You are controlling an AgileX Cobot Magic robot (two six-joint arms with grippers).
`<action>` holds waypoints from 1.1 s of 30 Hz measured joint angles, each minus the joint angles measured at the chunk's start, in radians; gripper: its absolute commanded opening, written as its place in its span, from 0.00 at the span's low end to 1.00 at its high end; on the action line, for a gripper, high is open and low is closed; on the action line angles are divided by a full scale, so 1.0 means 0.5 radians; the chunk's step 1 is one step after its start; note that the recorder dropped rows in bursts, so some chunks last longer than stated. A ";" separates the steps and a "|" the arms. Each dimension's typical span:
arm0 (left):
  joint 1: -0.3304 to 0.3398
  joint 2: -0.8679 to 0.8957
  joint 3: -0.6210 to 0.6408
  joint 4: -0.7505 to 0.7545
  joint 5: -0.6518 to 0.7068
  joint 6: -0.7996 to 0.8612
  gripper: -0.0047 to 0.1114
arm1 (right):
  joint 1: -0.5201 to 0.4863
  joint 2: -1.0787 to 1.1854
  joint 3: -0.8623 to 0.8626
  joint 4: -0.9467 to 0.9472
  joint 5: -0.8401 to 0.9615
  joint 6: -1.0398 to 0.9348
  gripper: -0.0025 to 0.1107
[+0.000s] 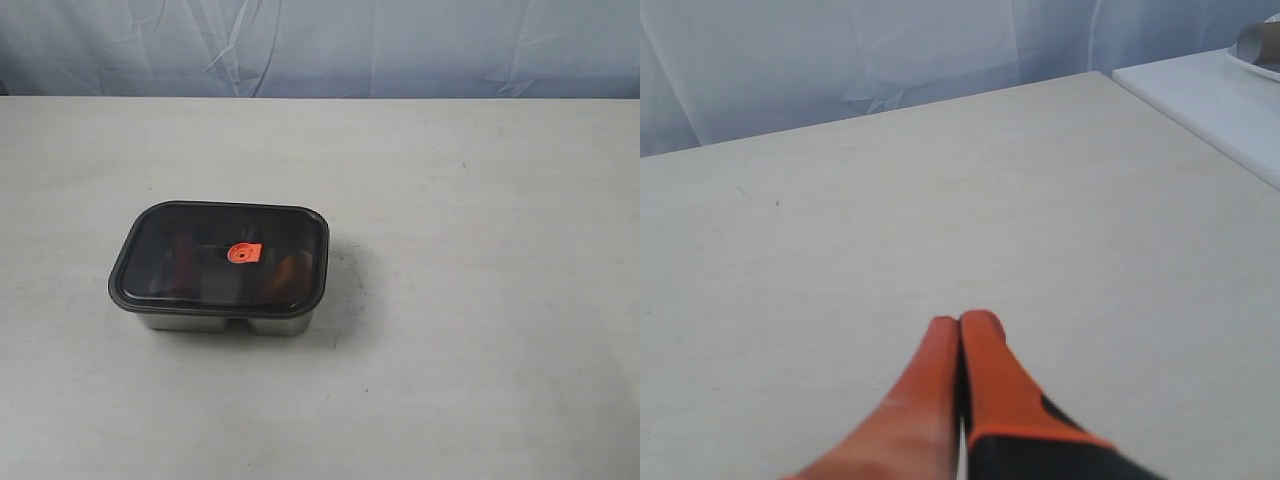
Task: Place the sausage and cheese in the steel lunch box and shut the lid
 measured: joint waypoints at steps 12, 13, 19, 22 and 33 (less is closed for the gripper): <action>0.137 -0.220 0.506 0.332 -0.490 -0.012 0.04 | 0.000 0.000 0.000 0.000 0.000 0.000 0.01; 0.164 -0.260 0.551 0.338 -0.494 -0.033 0.04 | 0.000 0.000 0.000 0.000 0.000 0.000 0.01; 0.365 -0.522 0.788 0.350 -0.552 -0.235 0.04 | 0.000 0.000 0.000 0.000 0.000 0.000 0.01; 0.417 -0.556 0.867 0.359 -0.556 -0.359 0.04 | 0.000 0.000 0.000 0.000 0.000 0.000 0.01; 0.438 -0.560 1.045 0.359 -0.608 -0.522 0.04 | 0.000 0.000 0.000 0.000 0.000 0.000 0.01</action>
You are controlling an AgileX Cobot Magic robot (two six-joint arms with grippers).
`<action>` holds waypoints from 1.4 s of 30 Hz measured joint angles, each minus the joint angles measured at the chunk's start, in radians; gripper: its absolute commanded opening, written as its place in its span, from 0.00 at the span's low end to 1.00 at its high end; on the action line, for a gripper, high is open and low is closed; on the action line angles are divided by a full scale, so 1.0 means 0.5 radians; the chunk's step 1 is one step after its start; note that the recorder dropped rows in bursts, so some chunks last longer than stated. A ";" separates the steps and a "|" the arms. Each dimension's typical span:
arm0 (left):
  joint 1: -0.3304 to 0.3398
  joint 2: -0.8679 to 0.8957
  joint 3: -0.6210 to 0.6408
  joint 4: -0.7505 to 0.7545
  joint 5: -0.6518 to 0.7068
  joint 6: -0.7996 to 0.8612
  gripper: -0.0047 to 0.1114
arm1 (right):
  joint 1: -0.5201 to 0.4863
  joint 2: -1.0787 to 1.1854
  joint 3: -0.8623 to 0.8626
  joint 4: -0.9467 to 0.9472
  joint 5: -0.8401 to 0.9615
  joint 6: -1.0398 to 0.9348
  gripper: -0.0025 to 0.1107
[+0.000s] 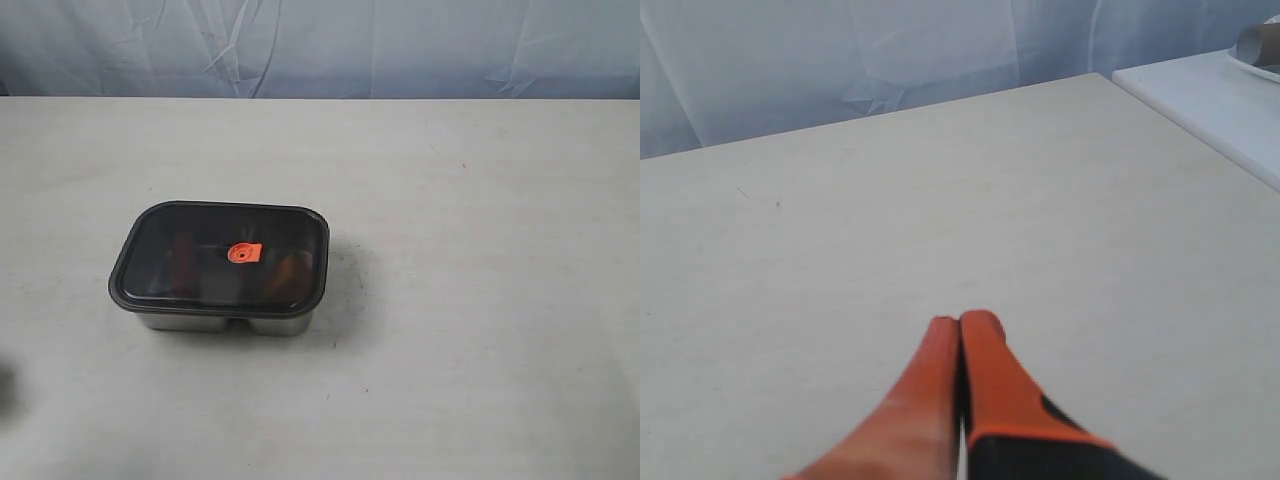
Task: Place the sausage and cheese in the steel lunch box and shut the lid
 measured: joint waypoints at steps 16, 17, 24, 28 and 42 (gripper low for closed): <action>0.000 0.000 0.001 0.042 -0.405 -0.004 0.04 | 0.000 0.000 0.000 0.000 -0.004 0.000 0.01; 0.000 0.000 0.001 0.043 -0.405 -0.004 0.04 | 0.000 0.000 0.000 0.000 -0.004 0.000 0.01; 0.000 0.000 0.001 0.051 -0.413 -0.004 0.04 | 0.000 0.000 0.000 0.000 -0.004 0.000 0.01; 0.000 0.000 0.001 0.053 -0.416 -0.004 0.04 | 0.000 0.000 0.000 0.000 -0.004 0.000 0.01; 0.000 0.000 0.001 0.092 -0.419 -0.004 0.04 | 0.000 0.000 0.000 0.000 -0.004 0.000 0.01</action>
